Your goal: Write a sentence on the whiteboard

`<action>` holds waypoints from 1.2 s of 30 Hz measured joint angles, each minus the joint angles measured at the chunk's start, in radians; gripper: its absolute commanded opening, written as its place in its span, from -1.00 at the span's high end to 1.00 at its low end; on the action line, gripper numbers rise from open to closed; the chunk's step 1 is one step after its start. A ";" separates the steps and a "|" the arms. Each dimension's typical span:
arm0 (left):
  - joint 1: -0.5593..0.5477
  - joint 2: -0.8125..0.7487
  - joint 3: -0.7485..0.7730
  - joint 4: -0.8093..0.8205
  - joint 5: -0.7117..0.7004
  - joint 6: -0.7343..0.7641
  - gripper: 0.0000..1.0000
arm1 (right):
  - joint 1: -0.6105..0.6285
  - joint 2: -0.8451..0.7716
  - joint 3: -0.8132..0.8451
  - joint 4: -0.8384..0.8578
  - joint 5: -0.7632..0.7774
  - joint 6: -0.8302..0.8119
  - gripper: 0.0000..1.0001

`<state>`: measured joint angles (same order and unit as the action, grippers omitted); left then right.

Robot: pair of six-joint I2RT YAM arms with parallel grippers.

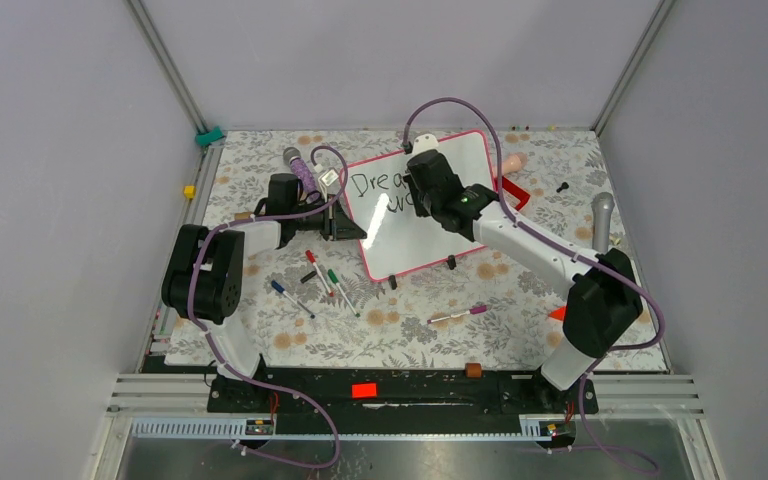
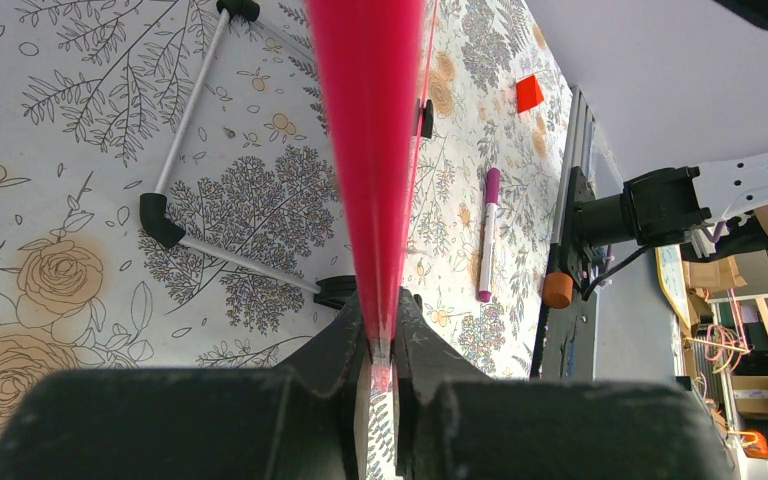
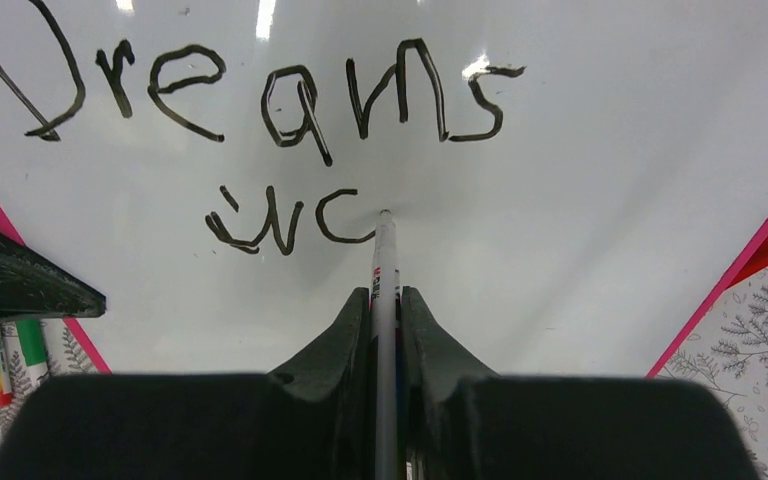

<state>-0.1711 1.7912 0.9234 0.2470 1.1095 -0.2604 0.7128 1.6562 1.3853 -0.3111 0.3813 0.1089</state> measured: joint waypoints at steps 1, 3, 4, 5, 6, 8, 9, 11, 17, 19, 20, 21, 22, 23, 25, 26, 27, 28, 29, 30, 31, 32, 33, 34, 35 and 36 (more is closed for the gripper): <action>0.000 0.000 0.000 0.000 0.000 0.000 1.00 | -0.002 0.002 0.006 0.000 0.000 0.000 1.00; 0.000 0.000 0.000 0.000 0.000 0.000 1.00 | -0.003 0.010 0.022 0.000 -0.001 0.000 1.00; 0.000 0.000 0.000 0.000 0.000 0.000 1.00 | -0.003 0.014 0.030 0.000 -0.003 0.000 1.00; 0.000 0.000 0.000 0.000 0.000 0.000 1.00 | -0.003 0.017 0.037 -0.002 -0.007 0.000 1.00; 0.000 0.000 0.000 0.000 0.000 0.000 1.00 | -0.003 0.019 0.042 -0.002 -0.010 0.000 1.00; 0.000 0.000 0.000 0.000 0.001 0.001 1.00 | -0.003 0.023 0.053 -0.002 -0.023 0.001 1.00; 0.000 0.000 0.000 0.000 0.000 0.000 1.00 | -0.003 0.026 0.056 0.000 -0.030 0.001 1.00; 0.000 0.000 0.000 0.000 0.000 0.000 1.00 | -0.003 0.027 0.058 0.001 -0.041 0.001 1.00; 0.000 0.000 0.000 -0.001 0.000 0.000 1.00 | -0.004 0.027 0.057 0.002 -0.059 0.001 1.00; 0.000 0.000 0.000 -0.001 0.000 0.000 1.00 | -0.004 0.023 0.052 0.005 -0.060 0.002 1.00; 0.000 0.000 0.000 0.000 0.001 0.001 1.00 | -0.004 0.017 0.045 0.007 -0.060 0.002 1.00; 0.000 0.000 0.000 0.000 0.001 0.002 1.00 | -0.005 0.009 0.036 0.008 -0.061 0.002 1.00; 0.000 0.000 0.000 0.000 0.001 0.002 1.00 | -0.005 0.000 0.026 0.008 -0.061 0.002 1.00; 0.000 0.000 0.000 0.000 0.001 0.002 1.00 | -0.006 -0.010 0.016 0.008 -0.061 0.002 1.00; 0.000 0.000 0.000 0.000 0.002 0.002 1.00 | -0.012 -0.037 -0.001 0.007 -0.061 0.002 1.00; 0.000 0.000 0.000 0.000 0.002 0.002 1.00 | -0.015 -0.048 -0.006 0.007 -0.061 0.002 1.00; 0.000 0.000 0.000 0.000 0.002 0.002 1.00 | -0.020 -0.060 -0.009 0.009 -0.061 0.002 1.00; 0.000 0.000 0.000 0.000 0.002 0.002 1.00 | -0.025 -0.069 -0.011 0.009 -0.061 0.003 1.00; 0.000 0.000 0.000 0.000 0.002 0.002 1.00 | -0.029 -0.076 -0.011 0.009 -0.060 0.004 1.00; 0.000 0.000 0.000 0.000 0.002 0.002 1.00 | -0.035 -0.081 -0.012 0.010 -0.060 0.004 1.00; 0.000 0.000 0.000 0.000 0.002 0.002 1.00 | -0.039 -0.084 -0.012 0.010 -0.060 0.005 1.00; 0.000 0.000 0.000 0.000 0.002 0.002 1.00 | -0.043 -0.085 -0.012 0.010 -0.060 0.005 1.00; 0.000 0.000 0.000 0.000 0.002 0.002 1.00 | -0.046 -0.085 -0.012 0.010 -0.060 0.005 1.00; 0.000 0.000 0.000 0.000 0.002 0.002 1.00 | -0.048 -0.085 -0.013 0.008 -0.060 0.005 1.00; 0.000 0.000 0.000 0.000 0.002 0.002 1.00 | -0.050 -0.084 -0.013 0.008 -0.061 0.005 1.00; 0.000 0.000 0.000 0.000 0.002 0.002 1.00 | -0.051 -0.084 -0.013 0.010 -0.061 0.005 1.00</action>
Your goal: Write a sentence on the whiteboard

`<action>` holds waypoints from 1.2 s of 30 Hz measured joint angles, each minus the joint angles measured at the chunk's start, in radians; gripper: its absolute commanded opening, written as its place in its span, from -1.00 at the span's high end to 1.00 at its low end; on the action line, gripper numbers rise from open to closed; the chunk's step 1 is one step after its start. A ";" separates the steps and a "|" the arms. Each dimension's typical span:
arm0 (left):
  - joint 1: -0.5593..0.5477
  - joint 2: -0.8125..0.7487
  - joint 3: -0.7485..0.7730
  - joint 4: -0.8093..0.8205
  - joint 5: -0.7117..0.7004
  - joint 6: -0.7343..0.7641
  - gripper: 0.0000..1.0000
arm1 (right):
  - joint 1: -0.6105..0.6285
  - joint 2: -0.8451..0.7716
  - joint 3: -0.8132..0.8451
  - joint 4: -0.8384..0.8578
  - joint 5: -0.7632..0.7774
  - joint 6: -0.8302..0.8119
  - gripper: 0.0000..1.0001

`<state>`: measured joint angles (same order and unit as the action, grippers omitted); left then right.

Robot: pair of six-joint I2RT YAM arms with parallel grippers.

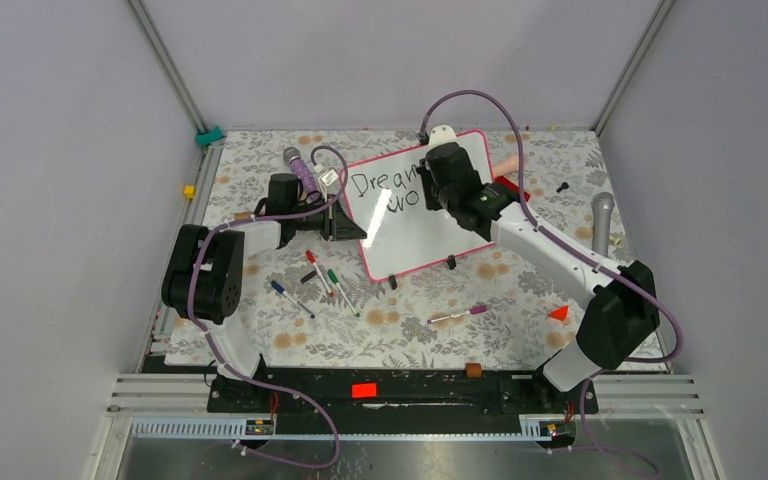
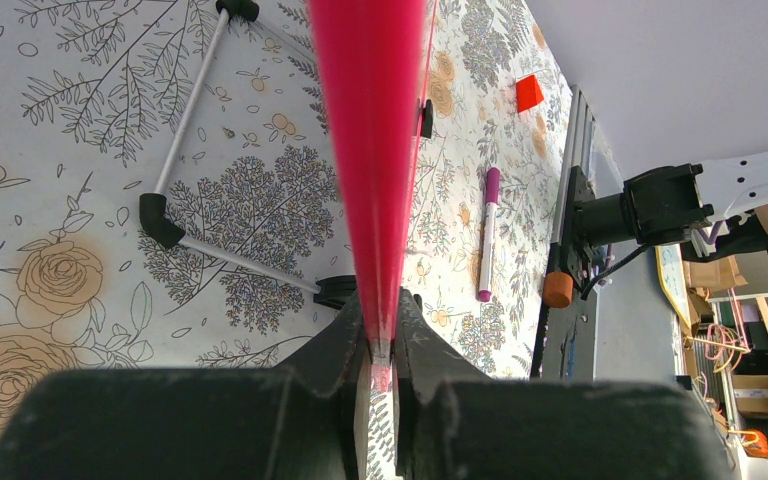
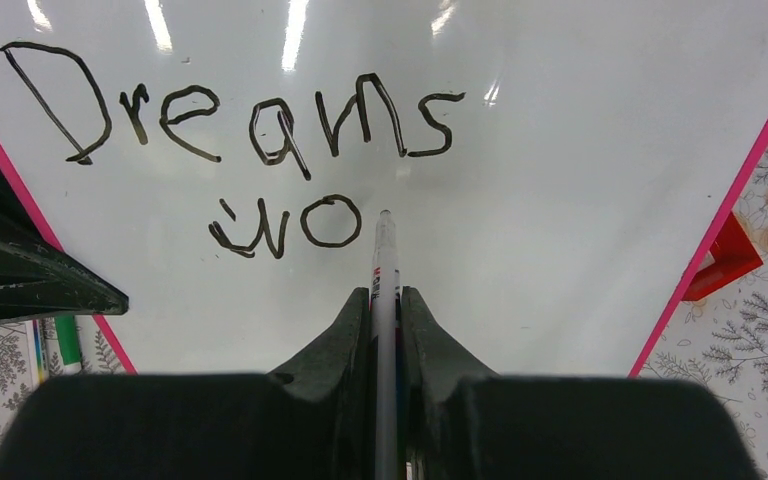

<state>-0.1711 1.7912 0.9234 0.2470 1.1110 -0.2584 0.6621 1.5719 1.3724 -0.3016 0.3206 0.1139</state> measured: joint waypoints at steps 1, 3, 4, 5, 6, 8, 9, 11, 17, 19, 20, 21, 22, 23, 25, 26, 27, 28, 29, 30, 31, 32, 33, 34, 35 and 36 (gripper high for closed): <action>0.000 0.000 0.000 0.000 0.000 0.000 1.00 | 0.000 0.000 0.000 0.000 0.000 0.000 1.00; 0.000 0.000 0.000 0.000 0.000 0.000 1.00 | 0.000 0.004 0.000 0.000 0.000 0.000 1.00; 0.000 0.000 0.000 0.000 0.000 0.000 1.00 | 0.000 0.008 0.001 0.000 0.000 0.000 1.00; 0.000 0.000 0.000 0.000 0.000 0.000 1.00 | 0.000 0.016 0.002 0.000 0.000 0.000 1.00; 0.000 0.000 0.000 0.000 0.000 0.000 1.00 | 0.000 0.023 0.002 0.000 0.000 0.000 1.00; 0.000 0.000 0.000 0.000 0.000 0.000 1.00 | 0.000 0.038 0.005 0.000 0.000 0.000 1.00; 0.000 0.000 0.000 0.000 0.000 0.000 1.00 | 0.000 0.047 0.006 0.000 0.000 0.000 1.00; 0.000 0.000 0.000 0.000 0.000 0.000 1.00 | 0.000 0.063 0.010 -0.002 0.000 0.000 1.00; 0.000 0.000 0.000 -0.002 -0.002 -0.003 1.00 | -0.001 0.084 0.036 -0.007 0.003 -0.001 1.00; 0.000 0.000 0.000 -0.003 -0.002 -0.003 1.00 | -0.001 0.088 0.041 -0.004 0.004 -0.001 1.00; 0.000 0.000 0.000 -0.002 -0.002 -0.003 1.00 | -0.001 0.089 0.042 -0.005 0.005 -0.001 1.00; 0.000 0.000 0.000 -0.003 -0.002 -0.003 1.00 | -0.001 0.090 0.044 -0.005 0.005 -0.001 1.00; 0.000 0.000 0.000 -0.003 -0.002 -0.003 1.00 | -0.001 0.091 0.044 -0.005 0.005 -0.001 1.00; 0.000 0.000 0.000 -0.003 -0.002 -0.003 1.00 | -0.001 0.091 0.044 -0.005 0.005 -0.001 1.00; 0.000 0.000 0.000 -0.003 -0.002 -0.003 1.00 | -0.001 0.091 0.043 -0.005 0.004 0.000 1.00; 0.000 0.000 0.000 -0.003 -0.003 -0.003 1.00 | -0.001 0.091 0.042 -0.003 0.004 0.000 1.00; 0.000 0.000 0.000 -0.003 -0.003 -0.004 1.00 | -0.001 0.089 0.037 0.002 0.003 0.000 1.00; 0.000 0.000 0.000 -0.003 -0.003 -0.004 1.00 | -0.001 0.087 0.030 0.008 0.003 0.002 1.00; 0.000 0.000 0.000 -0.004 -0.003 -0.004 1.00 | -0.001 0.081 0.020 0.015 0.003 0.004 1.00; 0.000 0.000 0.000 -0.003 -0.003 -0.003 1.00 | -0.001 0.075 0.009 0.021 0.002 0.007 1.00; 0.000 0.000 0.000 -0.003 -0.002 -0.003 1.00 | -0.001 0.066 -0.006 0.026 0.000 0.011 1.00; 0.000 0.000 0.000 -0.003 -0.002 -0.003 1.00 | -0.001 0.061 -0.018 0.027 -0.001 0.014 1.00; 0.000 0.000 0.000 -0.003 -0.003 -0.003 1.00 | -0.001 0.053 -0.035 0.028 -0.002 0.017 1.00; 0.000 0.000 0.000 -0.003 -0.003 -0.003 1.00 | -0.001 0.048 -0.046 0.029 -0.003 0.019 1.00; 0.000 0.000 0.000 -0.003 -0.003 -0.004 1.00 | -0.001 0.042 -0.060 0.029 -0.007 0.023 1.00; 0.000 0.000 0.000 -0.003 -0.003 -0.003 1.00 | -0.001 0.039 -0.067 0.030 -0.009 0.024 1.00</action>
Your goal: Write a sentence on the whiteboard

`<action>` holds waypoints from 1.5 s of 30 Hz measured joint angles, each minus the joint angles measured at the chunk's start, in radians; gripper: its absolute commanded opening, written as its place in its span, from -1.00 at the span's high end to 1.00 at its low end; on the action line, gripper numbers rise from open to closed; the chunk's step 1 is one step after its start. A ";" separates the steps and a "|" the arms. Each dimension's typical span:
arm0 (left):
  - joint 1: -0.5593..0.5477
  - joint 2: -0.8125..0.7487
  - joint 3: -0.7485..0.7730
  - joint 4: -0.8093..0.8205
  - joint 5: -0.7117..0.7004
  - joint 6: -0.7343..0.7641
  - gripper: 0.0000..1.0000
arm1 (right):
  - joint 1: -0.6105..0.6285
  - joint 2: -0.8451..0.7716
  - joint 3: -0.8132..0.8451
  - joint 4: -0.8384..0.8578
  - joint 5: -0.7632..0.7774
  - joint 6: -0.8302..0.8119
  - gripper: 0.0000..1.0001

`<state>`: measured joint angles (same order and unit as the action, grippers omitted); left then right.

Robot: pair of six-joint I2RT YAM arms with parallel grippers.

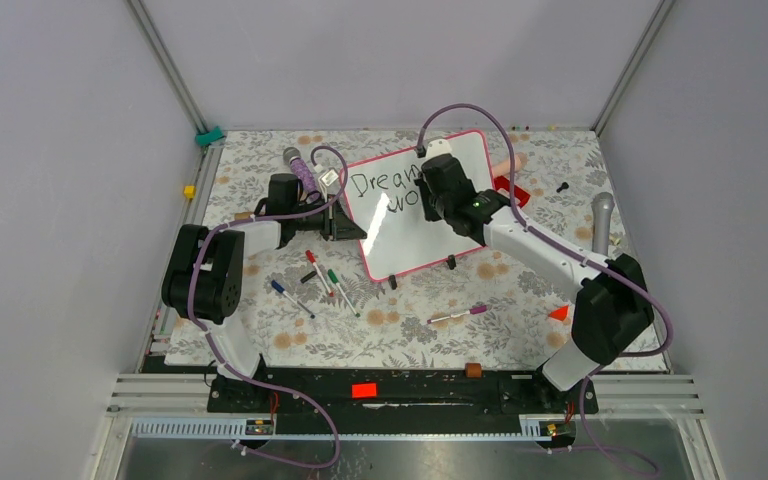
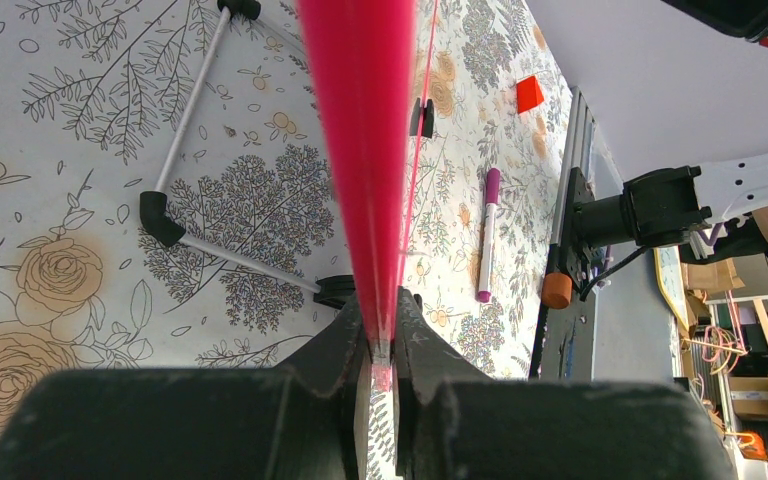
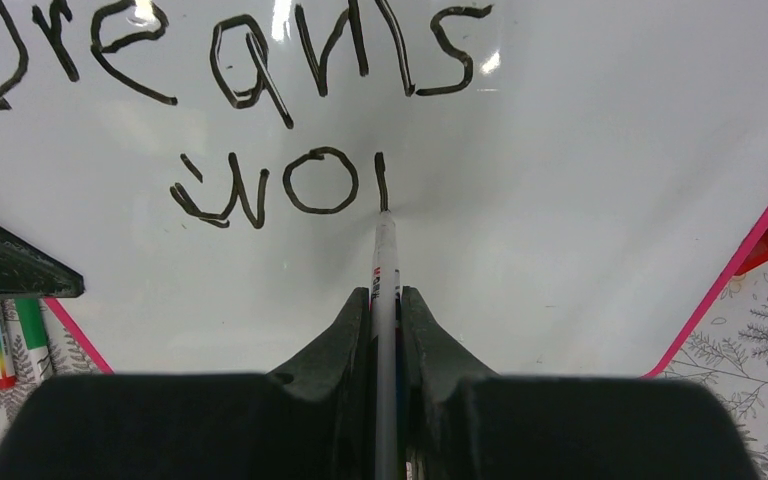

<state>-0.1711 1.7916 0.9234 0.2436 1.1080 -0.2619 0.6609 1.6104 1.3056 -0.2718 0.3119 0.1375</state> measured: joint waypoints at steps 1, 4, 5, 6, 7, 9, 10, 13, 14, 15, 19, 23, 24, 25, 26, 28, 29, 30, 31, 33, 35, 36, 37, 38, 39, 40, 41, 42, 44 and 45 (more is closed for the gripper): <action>0.000 0.000 0.000 0.000 0.000 0.000 1.00 | 0.000 -0.004 -0.008 0.001 -0.001 0.002 1.00; 0.000 0.000 0.000 0.000 0.000 0.000 1.00 | 0.000 -0.007 -0.015 0.003 -0.003 0.003 1.00; 0.000 0.000 0.000 0.000 0.000 0.000 1.00 | 0.000 -0.007 -0.015 0.003 -0.003 0.003 1.00; 0.000 0.000 0.000 0.000 0.000 0.000 1.00 | 0.000 -0.007 -0.015 0.003 -0.003 0.003 1.00; 0.000 0.000 0.000 0.000 0.000 0.000 1.00 | 0.000 -0.007 -0.015 0.003 -0.003 0.003 1.00; 0.000 0.000 0.000 0.000 0.000 0.000 1.00 | 0.000 -0.007 -0.013 0.000 -0.003 0.002 1.00; 0.000 0.000 0.000 0.000 0.000 0.000 1.00 | 0.000 -0.006 -0.010 -0.002 -0.003 0.002 1.00; 0.000 0.000 0.000 0.000 0.000 0.000 1.00 | 0.000 0.004 0.010 -0.015 -0.002 0.002 1.00; 0.000 0.000 0.000 0.000 0.000 0.000 1.00 | 0.000 0.010 0.021 -0.021 -0.002 0.001 1.00; 0.000 0.000 0.000 0.000 0.000 0.000 1.00 | 0.000 0.013 0.027 -0.025 -0.001 0.001 1.00; 0.000 0.000 0.000 0.000 0.000 0.000 1.00 | 0.000 0.027 0.056 -0.032 0.000 -0.002 1.00; 0.000 0.000 0.000 0.000 0.000 0.000 1.00 | -0.001 0.035 0.074 -0.031 0.001 -0.003 1.00; 0.000 0.000 0.000 0.000 0.000 0.000 1.00 | -0.002 0.038 0.079 -0.034 0.001 -0.003 1.00; 0.000 0.000 0.000 0.000 -0.001 0.000 1.00 | -0.003 0.041 0.084 -0.035 0.001 -0.003 1.00; 0.000 0.000 0.000 0.000 -0.001 0.000 1.00 | -0.005 0.043 0.089 -0.037 0.001 -0.002 1.00; 0.000 0.000 0.000 0.000 0.000 0.000 1.00 | -0.009 0.045 0.098 -0.039 0.000 -0.002 1.00; 0.000 0.000 0.000 -0.001 0.000 0.000 1.00 | -0.014 0.046 0.102 -0.037 0.000 -0.002 1.00; 0.000 0.000 0.000 0.000 0.000 0.000 1.00 | -0.016 0.046 0.103 -0.037 0.000 -0.002 1.00; 0.000 0.000 0.000 0.000 0.000 0.000 1.00 | -0.022 0.046 0.105 -0.035 0.001 -0.002 1.00; 0.000 0.000 0.000 0.000 -0.001 0.000 1.00 | -0.029 0.046 0.105 -0.033 0.000 -0.002 1.00; 0.000 0.000 0.000 -0.001 -0.001 0.000 1.00 | -0.031 0.046 0.105 -0.033 0.000 -0.002 1.00; 0.000 0.000 0.000 -0.001 -0.001 0.000 1.00 | -0.031 0.046 0.105 -0.033 0.000 -0.002 1.00; 0.000 0.000 0.000 -0.001 -0.001 0.000 1.00 | -0.031 0.045 0.105 -0.033 0.000 -0.002 1.00; 0.000 0.000 0.000 -0.001 0.000 0.000 1.00 | -0.031 0.045 0.105 -0.033 -0.002 -0.002 1.00; 0.000 0.000 0.000 -0.001 0.000 0.000 1.00 | -0.031 0.043 0.105 -0.034 -0.003 -0.002 1.00; 0.000 0.000 0.000 -0.001 0.000 0.000 1.00 | -0.031 0.041 0.105 -0.034 -0.006 -0.002 1.00; 0.000 0.000 0.000 0.000 0.000 0.001 1.00 | -0.032 0.038 0.103 -0.033 -0.010 -0.002 1.00; 0.000 0.000 0.000 0.000 0.002 0.002 1.00 | -0.034 0.033 0.101 -0.030 -0.014 -0.002 1.00; 0.000 0.000 0.000 0.001 0.003 0.003 1.00 | -0.038 0.018 0.090 -0.027 -0.018 -0.002 1.00; 0.000 0.000 0.000 0.001 0.003 0.004 1.00 | -0.039 0.011 0.087 -0.027 -0.018 -0.002 1.00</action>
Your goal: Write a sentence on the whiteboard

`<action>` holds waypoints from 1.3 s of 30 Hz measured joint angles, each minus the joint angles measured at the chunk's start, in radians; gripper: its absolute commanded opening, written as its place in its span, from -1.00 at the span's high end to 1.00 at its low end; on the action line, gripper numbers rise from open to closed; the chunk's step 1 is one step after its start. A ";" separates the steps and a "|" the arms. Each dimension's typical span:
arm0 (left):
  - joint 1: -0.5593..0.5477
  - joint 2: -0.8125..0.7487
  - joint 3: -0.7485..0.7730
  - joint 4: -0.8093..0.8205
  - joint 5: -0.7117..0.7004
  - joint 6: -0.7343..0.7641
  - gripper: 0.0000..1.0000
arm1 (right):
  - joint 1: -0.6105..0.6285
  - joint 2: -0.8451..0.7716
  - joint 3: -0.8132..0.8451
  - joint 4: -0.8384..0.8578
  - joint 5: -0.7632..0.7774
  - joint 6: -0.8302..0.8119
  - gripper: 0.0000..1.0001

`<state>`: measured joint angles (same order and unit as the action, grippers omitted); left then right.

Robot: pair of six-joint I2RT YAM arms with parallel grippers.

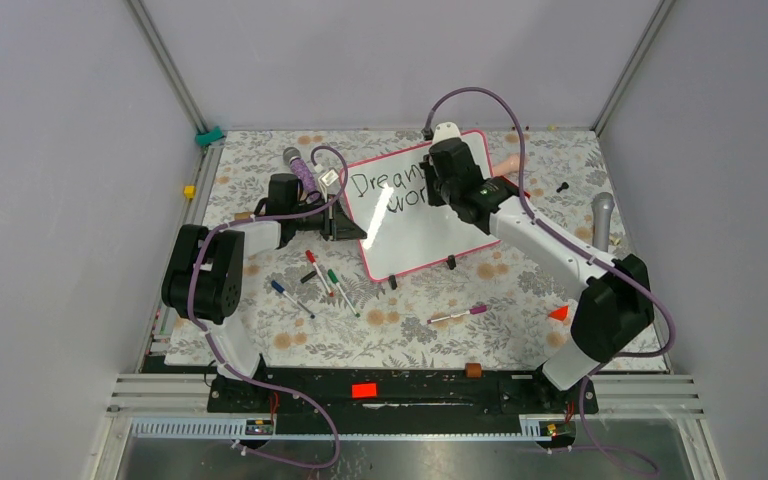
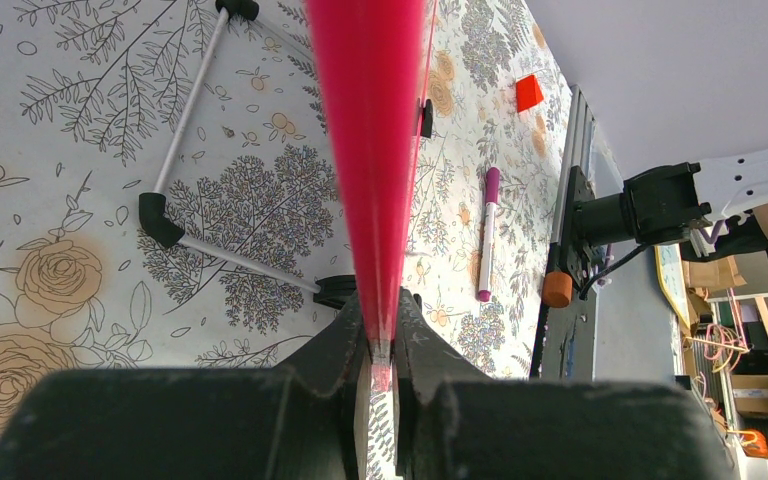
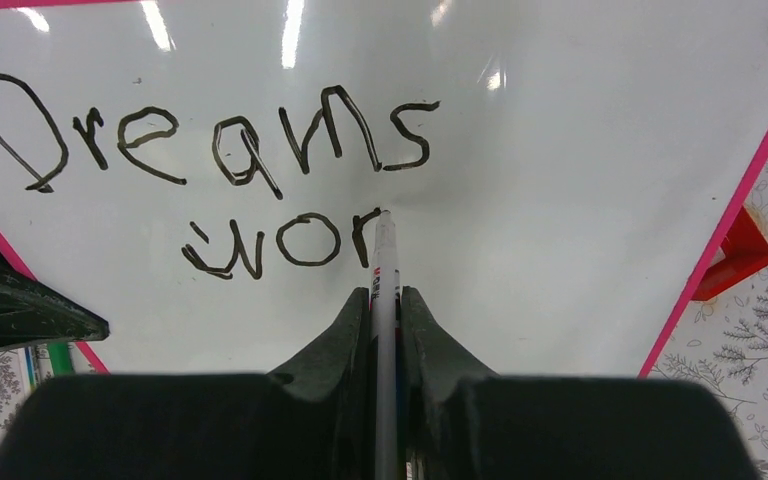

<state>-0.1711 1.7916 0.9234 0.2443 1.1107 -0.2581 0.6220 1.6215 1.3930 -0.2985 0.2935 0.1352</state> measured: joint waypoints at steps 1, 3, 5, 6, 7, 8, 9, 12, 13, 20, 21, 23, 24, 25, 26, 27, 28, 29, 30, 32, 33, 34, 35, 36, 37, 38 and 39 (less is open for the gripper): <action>0.000 0.000 0.000 0.000 0.000 0.000 1.00 | -0.001 -0.008 -0.002 0.000 0.000 0.000 1.00; 0.000 0.000 0.000 0.000 0.000 0.000 1.00 | -0.002 -0.018 -0.003 0.004 0.000 0.000 1.00; 0.000 0.000 0.000 0.000 0.000 0.000 1.00 | -0.003 -0.028 -0.005 0.005 0.000 0.000 1.00; 0.000 0.000 0.000 0.000 0.000 0.000 1.00 | -0.003 -0.031 -0.007 0.005 0.000 0.000 1.00; 0.000 0.000 0.000 0.000 0.000 0.000 1.00 | -0.004 -0.034 -0.008 0.005 0.000 0.000 1.00; 0.000 0.000 0.000 0.000 0.000 0.000 1.00 | -0.005 -0.035 -0.009 0.005 0.000 0.000 1.00; 0.000 0.000 0.000 0.000 0.000 0.000 1.00 | -0.008 -0.035 -0.010 0.005 0.000 0.000 1.00; 0.000 0.000 0.000 0.000 0.000 0.000 1.00 | -0.016 -0.035 -0.011 0.004 0.001 0.000 1.00; 0.000 0.000 0.000 0.000 0.000 0.000 1.00 | -0.019 -0.035 -0.011 0.004 0.001 0.000 1.00; 0.000 0.000 0.000 0.000 0.000 0.000 1.00 | -0.025 -0.033 -0.013 0.004 0.000 0.000 1.00; 0.000 0.000 0.000 0.000 0.000 0.000 1.00 | -0.025 -0.032 -0.013 0.004 -0.002 0.000 1.00; 0.000 0.000 0.000 0.000 0.000 0.000 1.00 | -0.025 -0.026 -0.013 0.004 -0.010 0.000 1.00; 0.000 0.000 0.000 0.000 0.000 0.000 1.00 | -0.025 -0.023 -0.013 0.004 -0.014 0.000 1.00; 0.000 0.000 0.000 0.000 0.000 0.000 1.00 | -0.025 -0.018 -0.013 0.003 -0.016 0.000 1.00; 0.000 0.000 0.000 0.000 0.000 0.000 1.00 | -0.025 -0.011 -0.013 0.003 -0.018 0.000 1.00; 0.000 0.000 0.000 0.000 0.000 0.000 1.00 | -0.025 -0.003 -0.012 0.001 -0.019 0.000 1.00; 0.000 0.000 0.000 0.000 0.000 0.000 1.00 | -0.025 0.003 -0.012 -0.001 -0.019 0.000 1.00; 0.000 0.000 0.000 -0.001 -0.001 -0.002 1.00 | -0.025 0.011 -0.012 -0.004 -0.018 0.000 1.00; 0.000 0.000 0.000 -0.002 -0.002 -0.004 1.00 | -0.025 0.014 -0.012 -0.004 -0.018 0.000 1.00; 0.000 0.001 0.000 -0.002 -0.002 -0.004 1.00 | -0.025 0.014 -0.008 -0.008 -0.016 0.000 1.00; 0.000 0.001 0.000 -0.002 -0.002 -0.004 1.00 | -0.025 0.015 -0.006 -0.009 -0.015 0.000 1.00; 0.000 0.001 0.000 -0.002 -0.002 -0.004 1.00 | -0.025 0.016 -0.006 -0.009 -0.013 0.000 1.00; 0.000 0.001 0.000 -0.002 -0.002 -0.004 1.00 | -0.025 0.016 -0.006 -0.010 -0.011 0.001 1.00; 0.000 0.001 0.000 -0.002 -0.002 -0.004 1.00 | -0.024 0.017 -0.004 -0.012 -0.005 0.001 1.00; 0.000 0.001 0.001 -0.002 -0.002 -0.004 1.00 | -0.024 0.019 -0.001 -0.014 0.003 0.001 1.00; 0.000 0.001 0.002 -0.003 -0.002 -0.004 1.00 | -0.025 0.020 0.002 -0.016 0.010 0.002 1.00; 0.000 0.002 0.002 -0.003 -0.002 -0.004 1.00 | -0.025 0.022 0.005 -0.019 0.015 0.002 1.00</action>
<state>-0.1711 1.7931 0.9257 0.2409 1.1091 -0.2623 0.5968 1.6436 1.3979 -0.3172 0.3088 0.1371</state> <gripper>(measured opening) 0.077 0.155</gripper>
